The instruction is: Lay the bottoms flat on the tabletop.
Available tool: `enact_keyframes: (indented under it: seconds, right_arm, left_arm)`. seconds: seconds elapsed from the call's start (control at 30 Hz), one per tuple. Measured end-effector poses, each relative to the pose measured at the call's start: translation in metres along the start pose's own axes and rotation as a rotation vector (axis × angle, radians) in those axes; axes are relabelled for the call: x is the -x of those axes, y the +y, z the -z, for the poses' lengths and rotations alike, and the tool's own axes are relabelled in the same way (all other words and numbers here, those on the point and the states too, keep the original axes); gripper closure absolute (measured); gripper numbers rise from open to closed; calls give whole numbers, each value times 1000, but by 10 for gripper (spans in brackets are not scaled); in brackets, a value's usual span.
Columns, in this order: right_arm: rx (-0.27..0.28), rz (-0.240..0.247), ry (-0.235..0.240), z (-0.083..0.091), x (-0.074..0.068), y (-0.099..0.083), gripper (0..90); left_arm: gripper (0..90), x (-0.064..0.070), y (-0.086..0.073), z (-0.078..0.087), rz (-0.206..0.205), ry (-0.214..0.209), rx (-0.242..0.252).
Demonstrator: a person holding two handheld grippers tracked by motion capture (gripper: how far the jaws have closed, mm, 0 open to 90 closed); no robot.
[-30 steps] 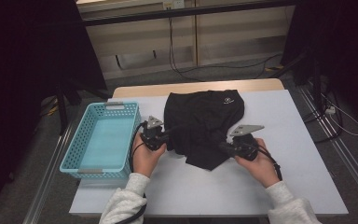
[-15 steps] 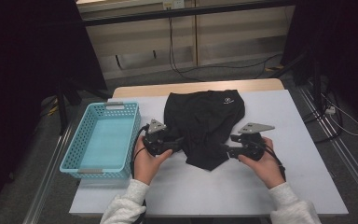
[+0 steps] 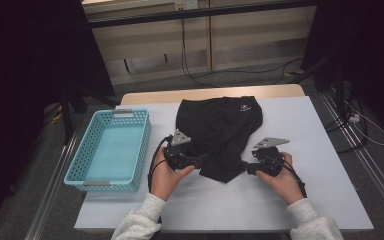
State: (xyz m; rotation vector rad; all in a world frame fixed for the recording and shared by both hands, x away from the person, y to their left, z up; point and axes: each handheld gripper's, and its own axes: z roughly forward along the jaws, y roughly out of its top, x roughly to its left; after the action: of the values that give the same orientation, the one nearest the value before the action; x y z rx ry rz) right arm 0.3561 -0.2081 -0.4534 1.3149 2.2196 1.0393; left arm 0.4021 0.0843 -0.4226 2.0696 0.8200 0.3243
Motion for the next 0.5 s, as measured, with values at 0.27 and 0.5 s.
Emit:
enact_keyframes:
  seconds: [0.27, 0.5]
  right_arm:
    - [-20, 26, -32, 4, 2, -1, 428]
    - [-33, 22, -80, 6, 5, -6, 374]
  left_arm:
    - [228, 8, 0, 3, -20, -38, -4]
    - [256, 23, -4, -7, -61, -95, -30]
